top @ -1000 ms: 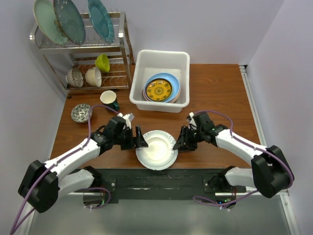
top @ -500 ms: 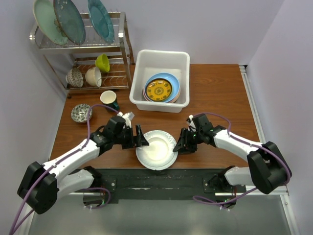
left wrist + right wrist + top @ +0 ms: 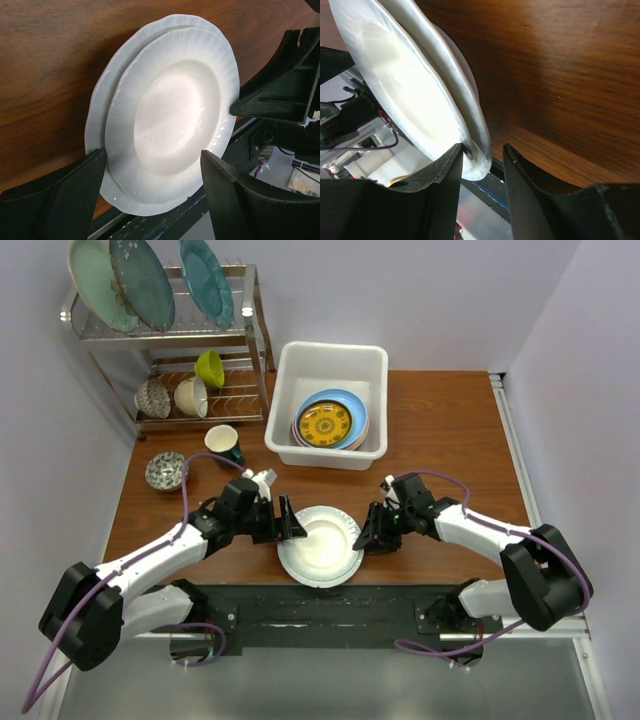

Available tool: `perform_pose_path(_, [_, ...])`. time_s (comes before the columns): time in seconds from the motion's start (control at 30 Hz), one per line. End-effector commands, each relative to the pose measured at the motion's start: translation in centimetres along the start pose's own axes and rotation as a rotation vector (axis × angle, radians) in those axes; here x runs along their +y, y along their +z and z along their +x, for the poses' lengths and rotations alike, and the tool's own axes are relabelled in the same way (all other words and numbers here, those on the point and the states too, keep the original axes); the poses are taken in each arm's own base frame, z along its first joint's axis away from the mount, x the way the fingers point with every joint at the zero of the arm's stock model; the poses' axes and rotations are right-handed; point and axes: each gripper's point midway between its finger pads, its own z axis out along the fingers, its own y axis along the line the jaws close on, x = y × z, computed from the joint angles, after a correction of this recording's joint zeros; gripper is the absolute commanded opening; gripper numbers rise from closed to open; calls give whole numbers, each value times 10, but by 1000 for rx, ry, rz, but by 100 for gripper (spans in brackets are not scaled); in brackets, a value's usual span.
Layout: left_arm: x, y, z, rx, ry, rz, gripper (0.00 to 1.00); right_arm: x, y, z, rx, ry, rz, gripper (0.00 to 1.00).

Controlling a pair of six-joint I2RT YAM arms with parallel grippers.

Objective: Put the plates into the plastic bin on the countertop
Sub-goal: Pick up the plate at the center of the board.

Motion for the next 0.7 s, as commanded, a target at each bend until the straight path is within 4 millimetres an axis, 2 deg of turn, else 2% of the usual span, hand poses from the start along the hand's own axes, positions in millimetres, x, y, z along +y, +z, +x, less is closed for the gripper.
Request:
perform_pose_path(0.0, [16, 2, 7, 16, 7, -66, 81, 1, 4, -1, -9, -4, -11, 41])
perform_pose_path(0.27, [14, 4, 10, 30, 3, -46, 79, 0, 5, 1, -6, -3, -14, 41])
perform_pose_path(0.47, [1, -5, -4, -17, 11, -28, 80, 8, -10, -6, -47, -37, 5, 43])
perform_pose_path(0.67, [-12, -12, -14, -44, 22, 0, 80, 6, -24, -12, -93, -50, 66, 49])
